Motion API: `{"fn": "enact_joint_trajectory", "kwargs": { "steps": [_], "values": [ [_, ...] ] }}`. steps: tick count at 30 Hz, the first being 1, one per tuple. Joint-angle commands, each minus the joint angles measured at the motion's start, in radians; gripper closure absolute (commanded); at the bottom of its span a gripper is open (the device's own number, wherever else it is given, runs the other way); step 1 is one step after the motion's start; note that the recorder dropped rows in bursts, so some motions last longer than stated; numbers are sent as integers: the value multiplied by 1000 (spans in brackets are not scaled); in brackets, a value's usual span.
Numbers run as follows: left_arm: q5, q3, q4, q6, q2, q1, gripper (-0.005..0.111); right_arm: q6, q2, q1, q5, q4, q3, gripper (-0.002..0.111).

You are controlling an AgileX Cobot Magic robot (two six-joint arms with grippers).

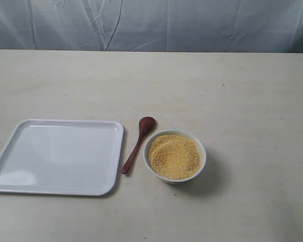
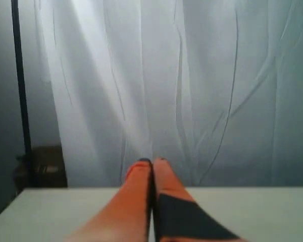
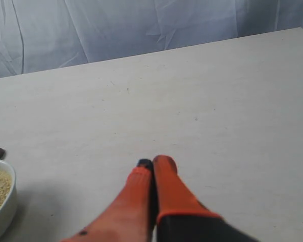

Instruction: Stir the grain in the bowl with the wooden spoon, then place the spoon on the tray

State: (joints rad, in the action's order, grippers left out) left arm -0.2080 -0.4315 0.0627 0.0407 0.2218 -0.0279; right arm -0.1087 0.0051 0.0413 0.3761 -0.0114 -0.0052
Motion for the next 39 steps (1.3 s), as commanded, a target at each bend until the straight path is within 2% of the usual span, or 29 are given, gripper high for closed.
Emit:
{"fn": "enact_joint_trajectory", "kwargs": {
  "steps": [1,4,9,12,19,22,28,31,39],
  "values": [
    [-325,-208,16,1,260,-3,107,3,-5,-6,-12,2,5,108],
    [-457,-275,-40,-41,464,-5,107,3,-5,-6,-12,2,5,108],
    [-528,-327,-366,-296,754,-17,107,3,-5,-6,-12,2,5,108],
    [-538,-364,-391,-310,913,-101,107,3,-5,-6,-12,2,5,108],
    [-510,-509,-378,-284,1218,-399,107,3,-5,-6,-12,2,5,108],
    [-487,-566,-379,-280,1339,-481,107,3,-5,-6,-12,2,5,108],
    [-483,-659,-390,-280,1525,-600,107,3,-5,-6,-12,2,5,108],
    [-450,-691,-385,-248,1578,-622,107,3,-5,-6,-12,2,5,108],
    [-348,-715,-412,-223,1635,-622,107,3,-5,-6,-12,2,5,108]
  ]
}}
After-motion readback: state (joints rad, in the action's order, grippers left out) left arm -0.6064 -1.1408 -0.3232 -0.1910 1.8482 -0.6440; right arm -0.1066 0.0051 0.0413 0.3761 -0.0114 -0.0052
